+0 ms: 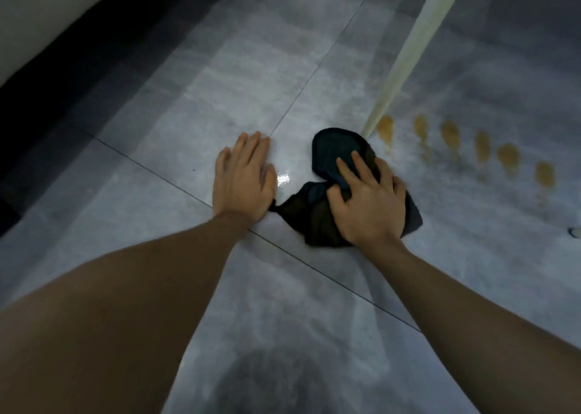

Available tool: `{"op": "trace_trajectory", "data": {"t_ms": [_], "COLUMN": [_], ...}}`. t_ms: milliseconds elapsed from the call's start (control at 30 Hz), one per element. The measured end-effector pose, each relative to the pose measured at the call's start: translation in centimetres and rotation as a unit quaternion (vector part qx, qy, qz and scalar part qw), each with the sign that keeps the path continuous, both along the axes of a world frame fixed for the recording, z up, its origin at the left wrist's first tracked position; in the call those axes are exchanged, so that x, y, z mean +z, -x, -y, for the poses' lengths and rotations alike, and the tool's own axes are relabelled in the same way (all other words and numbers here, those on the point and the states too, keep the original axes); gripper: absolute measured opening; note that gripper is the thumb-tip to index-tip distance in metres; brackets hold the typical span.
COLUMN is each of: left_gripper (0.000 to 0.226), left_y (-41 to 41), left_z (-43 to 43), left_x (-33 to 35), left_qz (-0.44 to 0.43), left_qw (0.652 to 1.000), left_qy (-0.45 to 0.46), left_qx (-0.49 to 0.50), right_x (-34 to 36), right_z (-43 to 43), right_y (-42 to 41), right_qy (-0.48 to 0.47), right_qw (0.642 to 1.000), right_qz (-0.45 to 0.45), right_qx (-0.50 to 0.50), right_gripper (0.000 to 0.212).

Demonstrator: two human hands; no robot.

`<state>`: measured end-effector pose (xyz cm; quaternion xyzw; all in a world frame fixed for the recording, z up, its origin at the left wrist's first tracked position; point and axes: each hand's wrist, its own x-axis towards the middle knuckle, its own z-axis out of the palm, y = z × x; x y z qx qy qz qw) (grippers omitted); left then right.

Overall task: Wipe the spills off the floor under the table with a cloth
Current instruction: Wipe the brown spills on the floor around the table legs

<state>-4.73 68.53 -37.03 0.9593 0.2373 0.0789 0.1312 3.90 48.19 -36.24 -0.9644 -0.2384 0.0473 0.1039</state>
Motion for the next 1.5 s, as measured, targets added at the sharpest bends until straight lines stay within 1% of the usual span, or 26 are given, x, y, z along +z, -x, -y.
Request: {"op": "trace_trajectory", "data": {"t_ms": [67, 133, 233, 267, 333, 400, 500, 533, 600, 667, 700, 767, 833, 867, 933, 1033, 1167, 1267, 1333, 1367, 1433, 1500], "left_gripper": [0.056, 0.057, 0.062, 0.062, 0.062, 0.063, 0.064, 0.064, 0.064, 0.067, 0.069, 0.073, 0.077, 0.079, 0.081, 0.075, 0.075, 0.075, 0.071, 0.068, 0.063, 0.061], "left_y": [0.6, 0.7, -0.4, -0.8, -1.7, -2.6, -4.1, -4.5, -5.1, -5.8, -6.4, -8.0, -9.9, -10.3, -10.4, -10.1, -10.2, -10.3, -10.2, -10.3, -10.7, -10.7], "left_z": [0.0, 0.2, 2.7, 3.9, 6.5, 9.0, 10.9, 10.9, 10.6, 10.0, 9.8, 10.0, 10.6, 10.7, 10.8, 10.2, 10.2, 10.2, 10.2, 10.2, 10.2, 10.1], "left_x": [-0.2, -0.6, -0.1, 0.3, 0.6, 0.6, 0.2, -0.1, -0.3, -0.3, -0.3, -0.1, 0.1, 0.2, 0.0, -0.6, -0.8, -0.8, -0.9, -1.0, -1.2, -1.3], "left_qz": [0.005, -0.031, -0.065, -0.062, -0.063, -0.078, -0.106, -0.108, -0.095, -0.088, -0.089, -0.096, -0.116, -0.127, -0.135, -0.128, -0.119, -0.119, -0.112, -0.105, -0.098, -0.101], "left_qw": [0.997, 0.994, 0.995, 0.996, 0.995, 0.993, 0.992, 0.992, 0.993, 0.993, 0.993, 0.994, 0.992, 0.99, 0.99, 0.992, 0.993, 0.993, 0.993, 0.994, 0.995, 0.995], "left_qy": [-0.01, -0.026, -0.042, -0.037, -0.026, -0.025, -0.01, -0.009, -0.008, -0.016, -0.017, 0.013, 0.056, 0.06, 0.039, 0.004, 0.006, 0.014, 0.02, 0.026, 0.028, 0.016], "left_qx": [-0.079, -0.1, -0.062, -0.053, -0.072, -0.09, -0.068, -0.068, -0.073, -0.077, -0.072, -0.041, -0.015, -0.011, -0.013, -0.019, -0.018, -0.02, -0.016, -0.013, -0.01, -0.007], "right_x": [0.0, -0.1, -0.2, -0.2, 0.1, 0.4, 0.7, 0.7, 0.5, 0.2, 0.0, -0.1, 0.1, 0.2, 0.4, 0.0, -0.6, -0.5, -0.1, 0.1, 0.1, -0.1], "right_z": [-2.1, -2.7, 1.5, 3.5, 7.2, 8.8, 6.3, 5.3, 4.9, 7.1, 8.6, 10.9, 11.4, 10.8, 8.3, 4.7, 6.7, 7.8, 5.8, 4.1, 0.9, 0.1], "right_y": [-0.7, -0.5, 1.7, 2.4, 2.7, 0.6, -3.8, -4.5, -4.4, -2.8, -1.9, -1.1, -3.2, -4.7, -7.9, -10.0, -8.0, -8.9, -12.0, -13.7, -15.8, -15.8], "right_qy": [0.009, 0.015, 0.002, -0.002, 0.004, 0.024, 0.042, 0.048, 0.045, 0.013, -0.002, -0.005, 0.011, 0.017, 0.023, 0.017, -0.01, -0.002, 0.006, 0.015, 0.035, 0.037], "right_qw": [1.0, 1.0, 0.999, 0.999, 1.0, 0.999, 0.993, 0.993, 0.997, 0.999, 0.999, 0.997, 0.995, 0.993, 0.991, 0.995, 0.997, 0.995, 0.993, 0.994, 0.997, 0.999], "right_qz": [0.0, 0.0, 0.015, 0.016, 0.004, 0.0, -0.041, -0.039, -0.021, 0.003, 0.021, 0.029, 0.007, -0.003, -0.006, 0.006, 0.039, 0.037, 0.016, -0.004, -0.015, -0.014], "right_qx": [-0.016, 0.005, 0.045, 0.038, -0.003, -0.048, -0.102, -0.099, -0.062, -0.035, -0.04, -0.069, -0.098, -0.114, -0.132, -0.096, -0.058, -0.089, -0.114, -0.111, -0.06, -0.001], "right_gripper": [0.058, 0.058, 0.056, 0.055, 0.054, 0.058, 0.063, 0.063, 0.062, 0.058, 0.055, 0.052, 0.056, 0.058, 0.062, 0.062, 0.057, 0.056, 0.059, 0.06, 0.06, 0.058]}}
